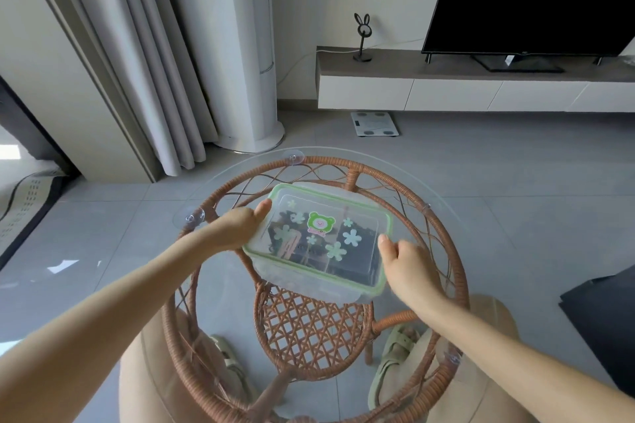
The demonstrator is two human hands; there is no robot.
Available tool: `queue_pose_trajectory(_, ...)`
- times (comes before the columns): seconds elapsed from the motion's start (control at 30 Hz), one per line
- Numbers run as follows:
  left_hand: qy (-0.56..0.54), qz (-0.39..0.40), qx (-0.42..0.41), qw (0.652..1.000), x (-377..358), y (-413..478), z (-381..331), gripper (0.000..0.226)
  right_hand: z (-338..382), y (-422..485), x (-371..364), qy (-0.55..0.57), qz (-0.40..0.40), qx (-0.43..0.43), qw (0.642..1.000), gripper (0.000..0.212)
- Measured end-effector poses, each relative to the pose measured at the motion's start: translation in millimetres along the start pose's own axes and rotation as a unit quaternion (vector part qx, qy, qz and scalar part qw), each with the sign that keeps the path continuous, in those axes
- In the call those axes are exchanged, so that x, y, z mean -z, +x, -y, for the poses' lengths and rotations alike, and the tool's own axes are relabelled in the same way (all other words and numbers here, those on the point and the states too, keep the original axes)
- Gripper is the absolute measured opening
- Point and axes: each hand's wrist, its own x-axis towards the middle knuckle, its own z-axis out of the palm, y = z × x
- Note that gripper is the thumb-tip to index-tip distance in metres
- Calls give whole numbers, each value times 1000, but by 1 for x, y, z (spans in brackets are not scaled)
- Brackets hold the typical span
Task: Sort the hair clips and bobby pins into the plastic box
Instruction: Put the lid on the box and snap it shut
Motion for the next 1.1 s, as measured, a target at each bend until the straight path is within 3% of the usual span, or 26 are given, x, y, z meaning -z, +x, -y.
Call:
queue_pose_trajectory(0.13, 139, -74, -75, 985, 11, 15, -11, 86, 3, -31, 21, -178, 76, 28, 981, 57)
queue_pose_trajectory(0.23, 188, -239, -104, 947, 7, 4, -17, 71, 18, -16, 45, -325, -51, 130, 935, 54)
queue_pose_trajectory(0.3, 220, -285, -102, 927, -3, -17, -19, 61, 25, 6, 46, -317, -113, 200, 920, 53)
queue_pose_trajectory(0.4, 259, -256, -77, 928, -27, -49, -11, 57, 26, 33, 23, -319, -28, 218, 922, 59)
queue_pose_trajectory(0.47, 243, -222, -45, 943, -34, -62, -4, 58, 24, 35, 6, -274, 20, 189, 943, 57)
queue_pose_trajectory(0.53, 242, -204, -23, 948, -38, -68, -4, 60, 21, 32, -1, -222, 10, 177, 959, 53)
queue_pose_trajectory(0.7, 255, -158, 17, 954, -44, -67, -16, 52, 21, 32, 3, -221, -11, 217, 951, 46)
queue_pose_trajectory(0.73, 240, -137, 21, 961, -47, -65, -17, 38, 22, 35, 5, -234, 1, 230, 945, 44)
queue_pose_trajectory(0.83, 116, -53, 27, 991, -52, -59, -24, 70, 28, 50, 11, -270, 25, 264, 926, 43)
queue_pose_trajectory(0.9, 49, -18, 46, 998, -55, -54, -22, 61, 33, 61, 12, -280, 36, 278, 918, 47)
queue_pose_trajectory(0.97, -54, -5, 75, 996, -57, -55, -20, 47, 35, 68, 10, -285, 47, 291, 912, 50)
queue_pose_trajectory(1.1, -129, -55, 43, 989, -63, -61, -17, 58, 33, 74, 14, -241, 109, 282, 922, 52)
